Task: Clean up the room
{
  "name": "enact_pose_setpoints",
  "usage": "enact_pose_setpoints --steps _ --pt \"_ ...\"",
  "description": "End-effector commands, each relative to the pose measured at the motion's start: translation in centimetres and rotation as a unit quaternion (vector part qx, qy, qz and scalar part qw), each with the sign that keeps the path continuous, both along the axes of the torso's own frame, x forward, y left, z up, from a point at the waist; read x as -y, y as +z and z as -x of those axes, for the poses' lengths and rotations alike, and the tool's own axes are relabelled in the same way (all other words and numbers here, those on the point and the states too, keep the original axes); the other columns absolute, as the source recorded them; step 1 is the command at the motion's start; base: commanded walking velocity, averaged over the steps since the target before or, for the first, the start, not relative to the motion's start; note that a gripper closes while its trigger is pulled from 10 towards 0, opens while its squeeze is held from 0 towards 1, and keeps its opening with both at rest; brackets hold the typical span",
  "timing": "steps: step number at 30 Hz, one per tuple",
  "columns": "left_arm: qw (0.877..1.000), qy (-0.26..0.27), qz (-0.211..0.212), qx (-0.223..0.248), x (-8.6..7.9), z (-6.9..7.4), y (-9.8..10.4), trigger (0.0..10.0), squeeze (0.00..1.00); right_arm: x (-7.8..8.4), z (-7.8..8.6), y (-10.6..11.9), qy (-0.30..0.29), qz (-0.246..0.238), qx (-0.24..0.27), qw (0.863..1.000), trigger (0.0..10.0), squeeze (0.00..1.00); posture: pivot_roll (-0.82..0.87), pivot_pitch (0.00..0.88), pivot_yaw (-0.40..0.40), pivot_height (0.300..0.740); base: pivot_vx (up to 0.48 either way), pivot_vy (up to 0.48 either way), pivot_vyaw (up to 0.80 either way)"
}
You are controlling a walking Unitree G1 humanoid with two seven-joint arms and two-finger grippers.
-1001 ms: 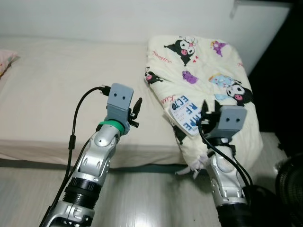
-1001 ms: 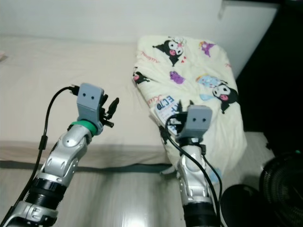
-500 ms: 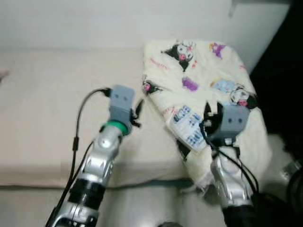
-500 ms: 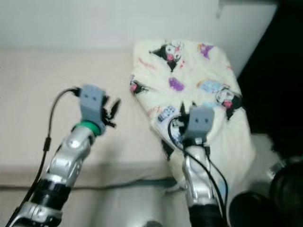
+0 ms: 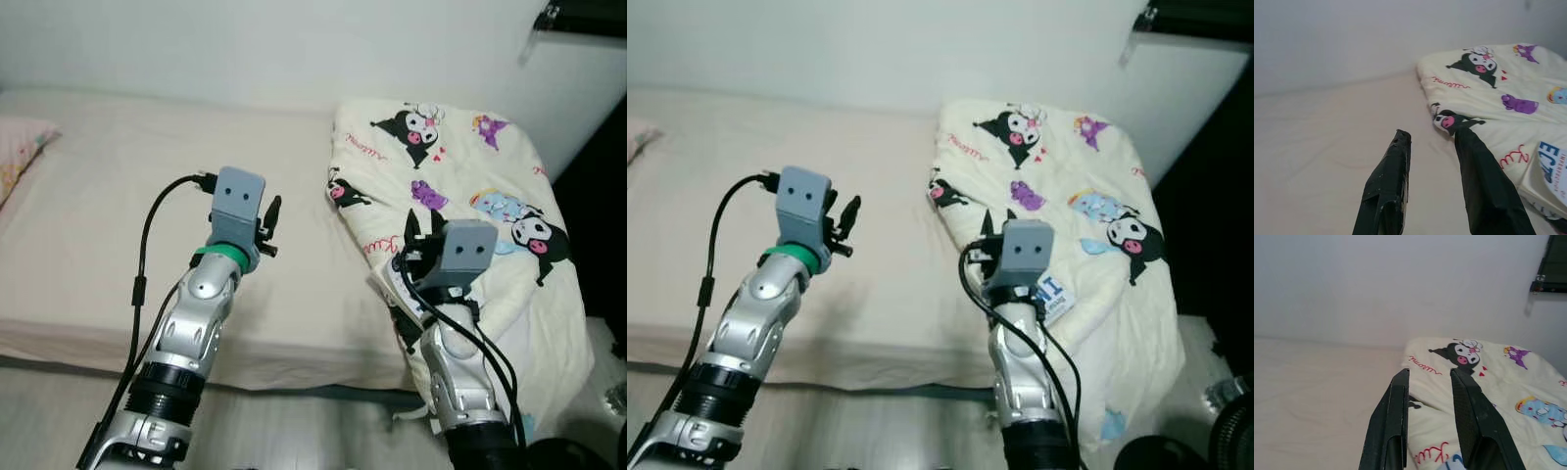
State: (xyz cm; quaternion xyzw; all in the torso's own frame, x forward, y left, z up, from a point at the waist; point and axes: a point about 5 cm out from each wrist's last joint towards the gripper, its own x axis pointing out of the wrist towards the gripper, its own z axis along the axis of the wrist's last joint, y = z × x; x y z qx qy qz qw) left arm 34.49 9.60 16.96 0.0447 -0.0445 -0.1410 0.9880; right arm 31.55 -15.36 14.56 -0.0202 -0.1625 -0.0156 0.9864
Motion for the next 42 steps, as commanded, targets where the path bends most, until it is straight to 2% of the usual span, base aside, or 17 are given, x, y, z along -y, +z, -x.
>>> enact_pose_setpoints --steps 1,12,20,42 --pt "1.000 -0.007 -0.001 -0.005 0.31 0.17 -0.39 10.0 0.00 0.45 0.12 -0.38 -0.008 -0.002 -0.008 1.000 10.0 0.00 -0.08 0.015 0.063 0.737 0.349 0.000 0.00" --pt "1.000 -0.006 0.001 -0.006 0.40 0.22 -0.42 10.0 0.00 0.52 0.19 -0.47 -0.008 -0.001 -0.011 1.000 10.0 0.00 -0.08 0.020 0.059 0.737 0.352 0.000 0.00" --pt "1.000 -0.009 0.011 -0.011 0.50 0.29 -0.46 10.0 0.00 0.59 0.20 -0.58 -0.009 0.000 -0.013 1.000 10.0 0.00 -0.08 0.021 0.058 0.737 0.000 0.000 0.00" --pt "1.000 -0.018 0.003 -0.018 0.69 0.53 -0.82 10.0 0.00 0.57 0.29 -0.97 -0.011 0.000 -0.020 1.000 10.0 0.00 -0.08 0.025 0.064 0.737 0.000 0.000 0.00"
